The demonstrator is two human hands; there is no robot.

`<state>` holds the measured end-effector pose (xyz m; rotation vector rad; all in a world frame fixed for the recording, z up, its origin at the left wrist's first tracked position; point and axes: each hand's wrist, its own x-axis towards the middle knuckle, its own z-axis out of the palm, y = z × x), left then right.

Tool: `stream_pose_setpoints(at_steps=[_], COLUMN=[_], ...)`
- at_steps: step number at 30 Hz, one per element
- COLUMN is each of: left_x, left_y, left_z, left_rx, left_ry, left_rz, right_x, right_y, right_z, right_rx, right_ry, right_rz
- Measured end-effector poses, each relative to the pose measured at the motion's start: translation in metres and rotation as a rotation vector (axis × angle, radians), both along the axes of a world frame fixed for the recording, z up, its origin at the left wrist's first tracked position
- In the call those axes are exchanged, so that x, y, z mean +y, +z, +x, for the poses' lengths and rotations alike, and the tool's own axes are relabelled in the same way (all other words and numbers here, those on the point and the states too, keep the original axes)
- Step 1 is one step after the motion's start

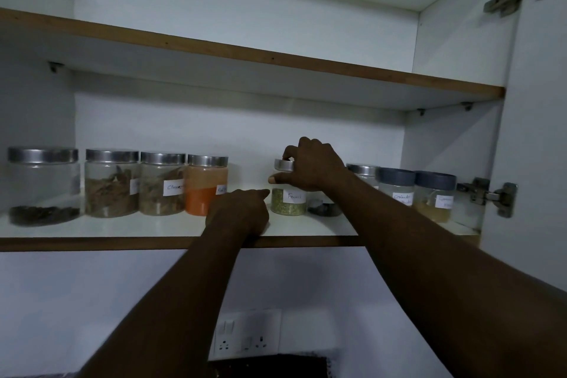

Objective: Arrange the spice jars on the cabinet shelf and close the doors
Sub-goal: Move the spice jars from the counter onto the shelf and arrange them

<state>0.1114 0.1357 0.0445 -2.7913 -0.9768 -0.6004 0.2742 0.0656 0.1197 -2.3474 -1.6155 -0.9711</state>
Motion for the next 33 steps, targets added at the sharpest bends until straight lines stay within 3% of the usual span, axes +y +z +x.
stream_pose_setpoints(at_steps=[5,10,14,18,25,29,33], left_x=[0.004,-0.003,-0.015,-0.017,0.002,0.008,0.015], left_y=[-0.006,-0.010,-0.013,-0.011,-0.010,-0.010,-0.009], left_z=[0.000,-0.001,-0.015,-0.044,-0.066,-0.061,-0.054], left_rx=[-0.034,-0.374,-0.704,-0.920,-0.807,-0.605,-0.426], left_ry=[-0.021,0.088,0.181,0.271,0.292,0.279,0.273], left_rz=[0.076,-0.045,-0.015,-0.148,-0.206,-0.177,-0.136], right_x=[0.000,0.000,0.013,0.037,0.067,0.064,0.050], right_y=[-0.003,0.000,0.006,0.008,-0.009,-0.010,-0.001], right_z=[-0.001,-0.007,-0.034,-0.078,-0.112,-0.099,-0.075], right_rx=[-0.029,-0.018,0.092,0.276,0.329,0.269,0.233], right_ry=[-0.030,-0.025,0.186,0.454,0.481,0.422,0.322], right_rz=[0.003,0.050,0.159,0.084,-0.032,0.035,-0.025])
